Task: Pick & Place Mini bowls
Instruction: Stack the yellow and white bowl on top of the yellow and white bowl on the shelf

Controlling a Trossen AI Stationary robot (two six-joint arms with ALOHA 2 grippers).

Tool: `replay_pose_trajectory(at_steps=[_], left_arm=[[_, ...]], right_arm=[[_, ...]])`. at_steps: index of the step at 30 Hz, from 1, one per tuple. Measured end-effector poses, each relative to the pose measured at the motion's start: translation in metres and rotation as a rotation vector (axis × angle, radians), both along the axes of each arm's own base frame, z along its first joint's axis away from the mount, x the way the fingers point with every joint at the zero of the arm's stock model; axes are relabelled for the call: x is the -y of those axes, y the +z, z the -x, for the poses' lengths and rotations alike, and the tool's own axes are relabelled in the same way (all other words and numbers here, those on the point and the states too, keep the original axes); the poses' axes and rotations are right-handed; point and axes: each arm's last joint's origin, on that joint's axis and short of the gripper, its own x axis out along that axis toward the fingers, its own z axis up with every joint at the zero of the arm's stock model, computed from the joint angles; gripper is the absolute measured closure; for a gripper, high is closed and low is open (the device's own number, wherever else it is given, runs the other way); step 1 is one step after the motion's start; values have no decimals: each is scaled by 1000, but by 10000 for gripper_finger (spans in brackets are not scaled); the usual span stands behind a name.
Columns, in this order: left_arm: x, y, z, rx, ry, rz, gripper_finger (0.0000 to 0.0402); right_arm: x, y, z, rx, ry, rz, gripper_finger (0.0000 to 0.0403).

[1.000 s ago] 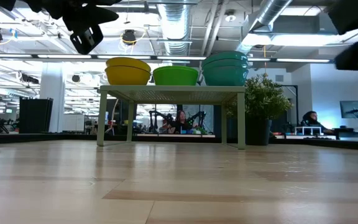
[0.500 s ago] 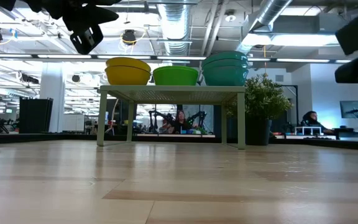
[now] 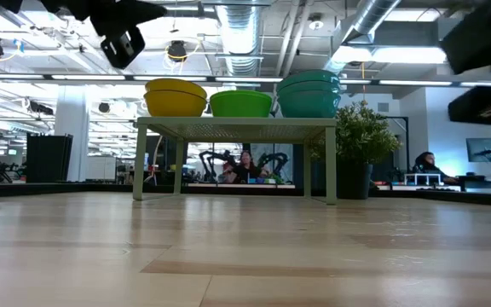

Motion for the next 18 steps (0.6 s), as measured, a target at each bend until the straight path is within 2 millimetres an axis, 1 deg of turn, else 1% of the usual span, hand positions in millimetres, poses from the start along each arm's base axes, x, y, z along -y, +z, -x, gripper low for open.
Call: replay_pose_trajectory(at_steps=[4,8,11,14,18], left_arm=[[1,7,-2,92,-24,-67,308],[1,12,-2,167,-53,-156,308],[2,12,-2,187,-92,-225,308],[3,11,-4,225,-145,-326,308],[8,7,-14,239,-182,-462,308]], right_arm=[[9,6,-20,127,-81,2,377],[27,16,-40,220,-190,9,395],[46,28,-56,280,-321,-8,393],[67,36,-68,312,-475,-16,388],[93,43,-77,336,-579,-41,397]])
